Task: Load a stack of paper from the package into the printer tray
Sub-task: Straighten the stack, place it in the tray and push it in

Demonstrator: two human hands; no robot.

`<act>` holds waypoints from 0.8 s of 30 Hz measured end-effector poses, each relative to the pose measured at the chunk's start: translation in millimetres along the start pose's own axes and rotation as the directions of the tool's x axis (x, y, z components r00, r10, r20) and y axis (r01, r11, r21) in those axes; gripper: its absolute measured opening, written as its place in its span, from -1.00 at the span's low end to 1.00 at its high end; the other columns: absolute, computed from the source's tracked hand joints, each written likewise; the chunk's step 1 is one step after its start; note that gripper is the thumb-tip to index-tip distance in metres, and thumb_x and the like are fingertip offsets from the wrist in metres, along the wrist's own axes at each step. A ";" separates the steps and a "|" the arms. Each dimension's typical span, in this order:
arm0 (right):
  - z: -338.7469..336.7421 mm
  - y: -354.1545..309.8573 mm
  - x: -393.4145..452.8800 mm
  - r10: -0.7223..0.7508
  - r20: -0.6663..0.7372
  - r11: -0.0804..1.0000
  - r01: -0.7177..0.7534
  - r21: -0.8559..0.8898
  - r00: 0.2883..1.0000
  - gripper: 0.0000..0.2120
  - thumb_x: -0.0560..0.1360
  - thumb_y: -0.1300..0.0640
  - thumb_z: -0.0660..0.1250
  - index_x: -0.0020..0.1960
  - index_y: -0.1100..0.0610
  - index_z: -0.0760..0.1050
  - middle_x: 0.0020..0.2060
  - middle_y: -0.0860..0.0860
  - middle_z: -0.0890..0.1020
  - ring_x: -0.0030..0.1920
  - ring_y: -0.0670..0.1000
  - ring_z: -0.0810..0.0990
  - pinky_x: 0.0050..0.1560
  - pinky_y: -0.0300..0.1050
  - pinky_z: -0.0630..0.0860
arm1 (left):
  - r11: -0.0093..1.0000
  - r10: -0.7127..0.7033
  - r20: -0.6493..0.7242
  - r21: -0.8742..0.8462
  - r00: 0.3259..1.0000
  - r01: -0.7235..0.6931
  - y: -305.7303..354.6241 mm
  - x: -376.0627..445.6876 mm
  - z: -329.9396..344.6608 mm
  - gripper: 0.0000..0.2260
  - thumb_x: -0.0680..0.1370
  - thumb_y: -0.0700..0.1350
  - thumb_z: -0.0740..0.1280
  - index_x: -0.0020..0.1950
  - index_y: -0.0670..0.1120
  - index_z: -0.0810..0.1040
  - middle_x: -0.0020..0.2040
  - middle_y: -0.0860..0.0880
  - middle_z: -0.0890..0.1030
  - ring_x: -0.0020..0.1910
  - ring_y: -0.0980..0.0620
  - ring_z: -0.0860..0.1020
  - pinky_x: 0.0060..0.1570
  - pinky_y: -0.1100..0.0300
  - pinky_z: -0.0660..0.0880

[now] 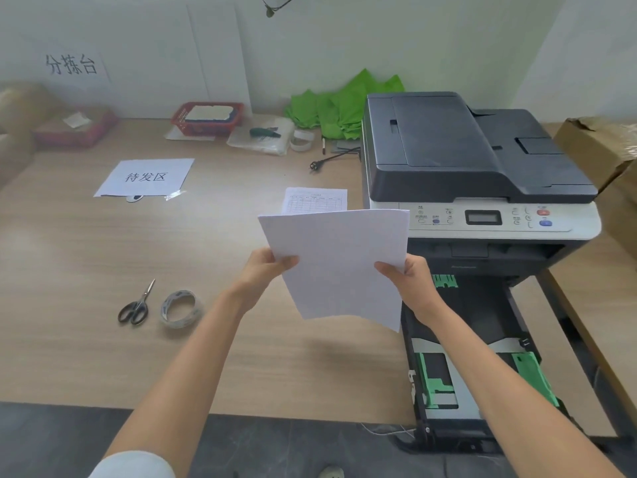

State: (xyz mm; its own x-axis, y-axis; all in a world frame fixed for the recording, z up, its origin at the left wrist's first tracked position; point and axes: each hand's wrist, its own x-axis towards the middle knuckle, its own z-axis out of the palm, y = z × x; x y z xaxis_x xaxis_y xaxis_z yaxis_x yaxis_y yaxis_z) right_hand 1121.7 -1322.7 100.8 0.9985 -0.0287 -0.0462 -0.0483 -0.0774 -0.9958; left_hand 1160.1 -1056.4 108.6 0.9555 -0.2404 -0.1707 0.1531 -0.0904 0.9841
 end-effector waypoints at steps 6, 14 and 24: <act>12.7 26.7 -0.5 0.017 -0.064 1.000 -0.016 0.011 0.998 -0.83 0.53 0.29 0.25 -0.10 0.10 0.58 -0.14 0.08 0.65 -0.17 -0.04 0.61 -0.15 -0.18 0.54 | 0.996 -0.002 -0.176 -0.087 0.984 -0.013 -21.4 5.9 21.6 -0.82 0.52 -0.25 0.30 -0.11 -0.02 0.65 -0.21 0.15 0.71 -0.19 0.18 0.65 -0.22 0.37 0.54; 7.1 72.5 -1.4 0.127 -0.024 0.968 -0.129 -0.217 0.992 -0.81 0.55 0.33 0.17 0.01 0.24 0.56 -0.09 0.06 0.62 -0.06 0.01 0.57 -0.24 -0.50 0.45 | 0.984 -0.180 -0.233 -0.053 0.956 0.172 -75.4 9.1 22.3 -0.79 0.51 -0.25 0.32 -0.18 0.05 0.63 -0.21 0.17 0.67 -0.26 0.30 0.62 -0.29 0.45 0.50; -9.9 43.1 4.6 0.098 0.006 0.981 -0.095 -0.172 0.995 -0.79 0.52 0.32 0.23 0.09 0.19 0.58 -0.03 0.04 0.67 0.01 0.01 0.64 0.06 -0.10 0.55 | 0.997 -0.076 -0.211 -0.036 0.975 0.071 -55.8 14.8 0.6 -0.76 0.38 -0.31 0.43 -0.27 0.05 0.70 -0.26 0.12 0.72 -0.26 0.12 0.68 -0.28 0.32 0.57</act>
State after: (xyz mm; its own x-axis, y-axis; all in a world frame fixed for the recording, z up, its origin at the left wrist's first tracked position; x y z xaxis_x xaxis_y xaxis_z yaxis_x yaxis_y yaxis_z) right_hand 1124.0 -1336.0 58.4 0.9891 -0.0297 -0.1441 -0.1470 -0.2442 -0.9585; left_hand 1165.5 -1055.5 51.1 0.9726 -0.0237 -0.2312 0.2290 -0.0726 0.9707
